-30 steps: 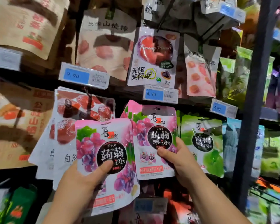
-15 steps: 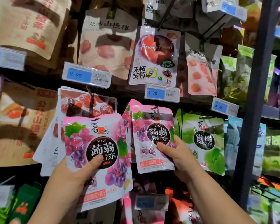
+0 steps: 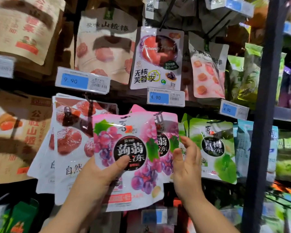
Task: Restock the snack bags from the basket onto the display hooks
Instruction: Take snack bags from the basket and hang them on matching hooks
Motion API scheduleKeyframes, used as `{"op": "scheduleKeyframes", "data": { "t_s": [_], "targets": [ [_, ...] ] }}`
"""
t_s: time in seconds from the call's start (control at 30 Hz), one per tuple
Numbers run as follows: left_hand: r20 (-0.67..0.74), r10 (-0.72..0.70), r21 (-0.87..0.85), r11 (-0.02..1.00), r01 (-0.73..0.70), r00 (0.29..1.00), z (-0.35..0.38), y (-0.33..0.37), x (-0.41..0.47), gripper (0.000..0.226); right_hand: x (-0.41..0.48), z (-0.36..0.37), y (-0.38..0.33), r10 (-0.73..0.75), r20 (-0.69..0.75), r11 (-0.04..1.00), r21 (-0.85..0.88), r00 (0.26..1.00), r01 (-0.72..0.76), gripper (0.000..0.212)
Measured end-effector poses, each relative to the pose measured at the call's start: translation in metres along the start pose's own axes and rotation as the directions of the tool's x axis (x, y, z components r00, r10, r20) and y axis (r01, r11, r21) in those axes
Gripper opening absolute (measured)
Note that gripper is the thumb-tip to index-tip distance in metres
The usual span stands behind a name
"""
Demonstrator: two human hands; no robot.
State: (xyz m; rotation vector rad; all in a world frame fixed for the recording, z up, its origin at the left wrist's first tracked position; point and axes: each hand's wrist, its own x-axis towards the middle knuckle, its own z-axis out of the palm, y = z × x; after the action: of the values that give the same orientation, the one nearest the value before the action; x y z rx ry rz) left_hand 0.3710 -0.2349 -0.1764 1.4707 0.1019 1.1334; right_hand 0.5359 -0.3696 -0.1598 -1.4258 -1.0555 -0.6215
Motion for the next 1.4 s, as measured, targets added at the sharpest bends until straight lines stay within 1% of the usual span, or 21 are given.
{"op": "scheduleKeyframes", "data": {
  "t_s": [0.03,0.07,0.1,0.17,0.2,0.23,0.3,0.4,0.5,0.57,0.67,0.7,0.77,0.8,0.9,1.0,1.1,1.2,1.3,1.4],
  "targets": [
    [0.074,0.041,0.012,0.999,-0.042,0.996,0.012,0.012,-0.011,0.041,-0.002,-0.002,-0.003,-0.059,-0.020,0.998,-0.014,0.998,0.059,0.058],
    [0.072,0.060,-0.010,0.998,-0.059,0.996,0.025,0.024,-0.016,0.040,-0.003,-0.004,-0.007,-0.096,-0.022,0.995,-0.011,0.995,0.096,0.055],
    [0.067,0.067,-0.006,0.998,-0.067,0.995,0.033,0.026,-0.015,0.042,-0.004,-0.006,-0.010,-0.089,0.005,0.996,0.028,0.996,0.089,0.057],
    [0.062,0.016,-0.013,1.000,-0.015,0.998,0.042,0.018,0.000,0.043,-0.003,-0.010,-0.015,0.024,0.155,0.986,0.157,0.988,-0.049,0.057],
    [0.049,-0.015,-0.015,1.000,0.016,0.999,0.047,0.018,0.005,0.042,-0.003,-0.011,-0.016,0.073,0.224,0.977,0.182,0.972,-0.115,0.051],
    [0.055,-0.024,-0.014,1.000,0.025,0.998,0.052,0.018,0.007,0.041,-0.003,-0.013,-0.017,0.104,0.261,0.970,0.188,0.960,-0.157,0.046],
    [0.080,-0.035,-0.003,0.999,0.036,0.996,0.060,0.016,0.012,0.040,-0.003,-0.018,-0.016,0.116,0.259,0.960,0.217,0.959,-0.174,0.050],
    [0.078,-0.066,0.081,0.995,0.059,0.995,0.068,0.017,0.022,0.040,0.001,-0.024,-0.012,0.033,0.213,0.952,0.291,0.977,-0.096,0.061],
    [0.054,-0.037,0.192,0.981,0.026,0.998,0.075,0.015,0.029,0.034,0.005,-0.025,-0.008,-0.003,0.180,0.951,0.305,0.984,-0.052,0.067],
    [0.020,-0.033,0.239,0.971,0.028,0.999,0.077,0.015,0.031,0.035,0.007,-0.023,-0.004,-0.016,0.176,0.955,0.294,0.984,-0.037,0.063],
    [-0.034,-0.024,0.301,0.953,0.033,0.999,0.079,0.015,0.034,0.039,0.010,-0.020,0.001,0.019,0.177,0.950,0.303,0.984,-0.073,0.054],
    [-0.047,-0.020,0.334,0.942,0.035,0.999,0.079,0.015,0.035,0.046,0.012,-0.019,0.002,0.030,0.179,0.950,0.300,0.983,-0.084,0.052],
    [-0.066,-0.002,0.383,0.923,0.027,0.998,0.079,0.015,0.036,0.069,0.014,-0.018,0.002,0.044,0.193,0.955,0.279,0.980,-0.098,0.049],
    [-0.069,0.010,0.388,0.921,0.017,0.998,0.079,0.015,0.037,0.073,0.015,-0.017,0.001,0.055,0.204,0.957,0.268,0.977,-0.110,0.047],
    [-0.097,0.065,0.414,0.910,-0.019,0.993,0.080,0.014,0.037,0.070,0.019,-0.016,0.003,0.086,0.224,0.966,0.219,0.971,-0.136,0.045],
    [-0.126,0.095,0.451,0.892,-0.028,0.987,0.081,0.012,0.037,0.084,0.023,-0.014,0.003,0.108,0.239,0.974,0.170,0.965,-0.151,0.044],
    [-0.125,0.173,0.490,0.867,-0.091,0.977,0.081,0.008,0.037,0.092,0.024,-0.010,0.006,0.119,0.256,0.983,0.108,0.959,-0.151,0.043],
    [-0.073,0.239,0.562,0.812,-0.158,0.968,0.080,-0.001,0.039,0.085,0.024,-0.008,0.008,0.145,0.296,0.981,0.078,0.944,-0.175,0.045],
    [-0.040,0.228,0.624,0.766,-0.154,0.973,0.078,-0.010,0.046,0.074,0.022,-0.006,0.010,0.155,0.363,0.986,0.006,0.919,-0.169,0.050],
    [-0.050,0.248,0.667,0.729,-0.152,0.968,0.077,-0.015,0.047,0.072,0.019,-0.004,0.008,0.176,0.424,0.984,-0.089,0.889,-0.152,0.055]
  ]
}}
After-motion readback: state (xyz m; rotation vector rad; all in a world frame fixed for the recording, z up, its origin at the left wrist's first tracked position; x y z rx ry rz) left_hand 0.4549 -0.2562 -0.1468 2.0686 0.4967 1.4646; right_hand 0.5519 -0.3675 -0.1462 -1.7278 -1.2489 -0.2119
